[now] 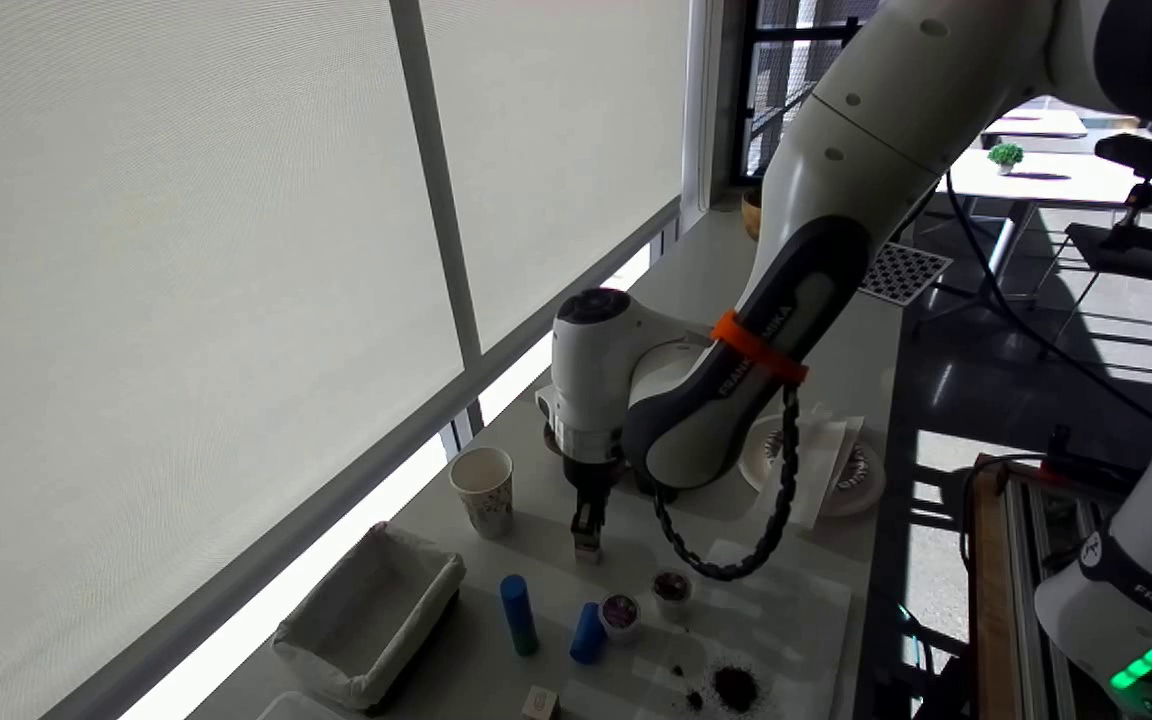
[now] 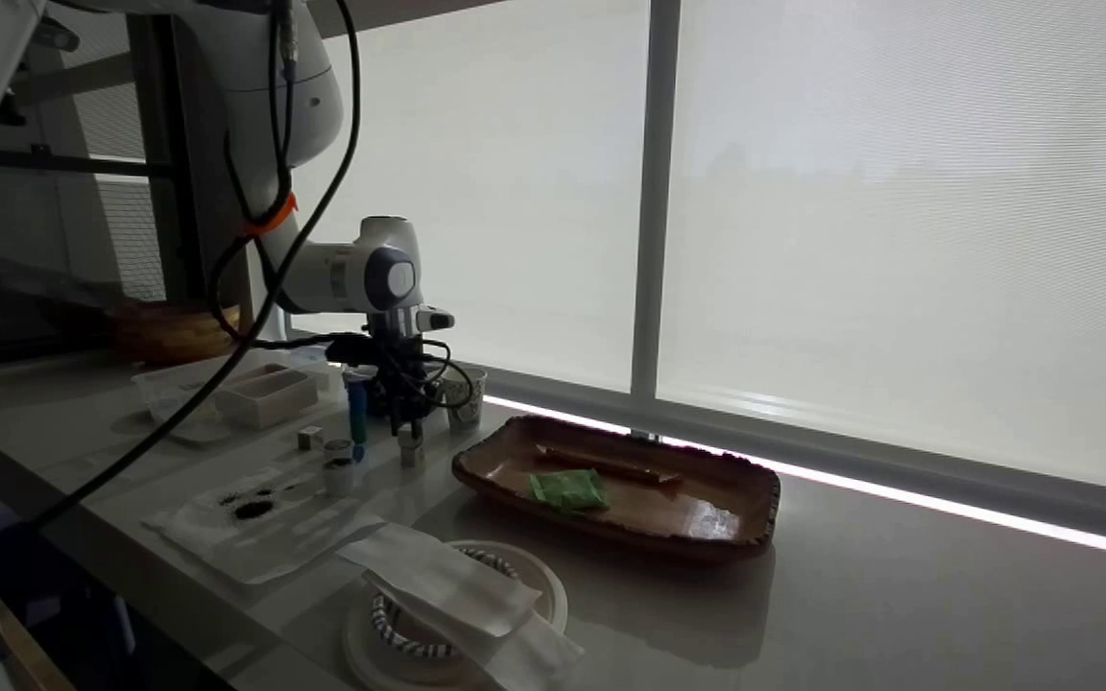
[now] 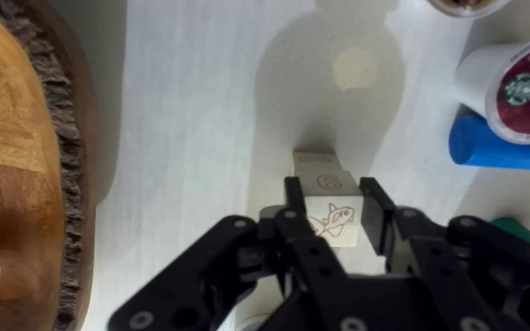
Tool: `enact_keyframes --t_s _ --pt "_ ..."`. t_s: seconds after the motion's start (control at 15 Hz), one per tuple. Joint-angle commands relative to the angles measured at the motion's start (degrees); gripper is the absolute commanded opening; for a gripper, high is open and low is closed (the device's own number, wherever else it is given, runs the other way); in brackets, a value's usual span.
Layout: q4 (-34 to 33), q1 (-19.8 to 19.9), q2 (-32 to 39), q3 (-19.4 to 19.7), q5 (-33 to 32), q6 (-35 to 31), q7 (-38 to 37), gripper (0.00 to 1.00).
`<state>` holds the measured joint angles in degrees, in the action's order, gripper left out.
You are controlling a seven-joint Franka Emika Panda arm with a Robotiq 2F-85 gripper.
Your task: Rearrange the some of the blocks
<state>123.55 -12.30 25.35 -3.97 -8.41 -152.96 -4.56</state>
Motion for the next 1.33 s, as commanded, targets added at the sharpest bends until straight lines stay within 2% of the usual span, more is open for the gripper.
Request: enact_keyframes --t_s 0.0,0.07,0.13,0.2,0.53,0.6,1.27 --pt "0.75 0.09 0.42 -0.27 0.65 -2.14 -0.67 0.09" --pt "0.73 0.06 0.48 -0.23 0.61 -2.13 -0.71 0.09" --pt "0.75 0.1 0.48 -0.28 0.72 -2.08 -0.71 0.59" --pt "0.85 -0.12 0.31 0.01 0.39 -1.93 -1.06 0.6" --pt "2.11 -0.17 -2.2 0.0 1.16 -1.68 -3.08 0.96" --pt "2.41 0.02 -2.87 -0.29 1.71 -1.71 -3.49 1.0" --pt "4.57 -1.51 -9.37 -5.09 2.59 0.43 -1.86 1.0"
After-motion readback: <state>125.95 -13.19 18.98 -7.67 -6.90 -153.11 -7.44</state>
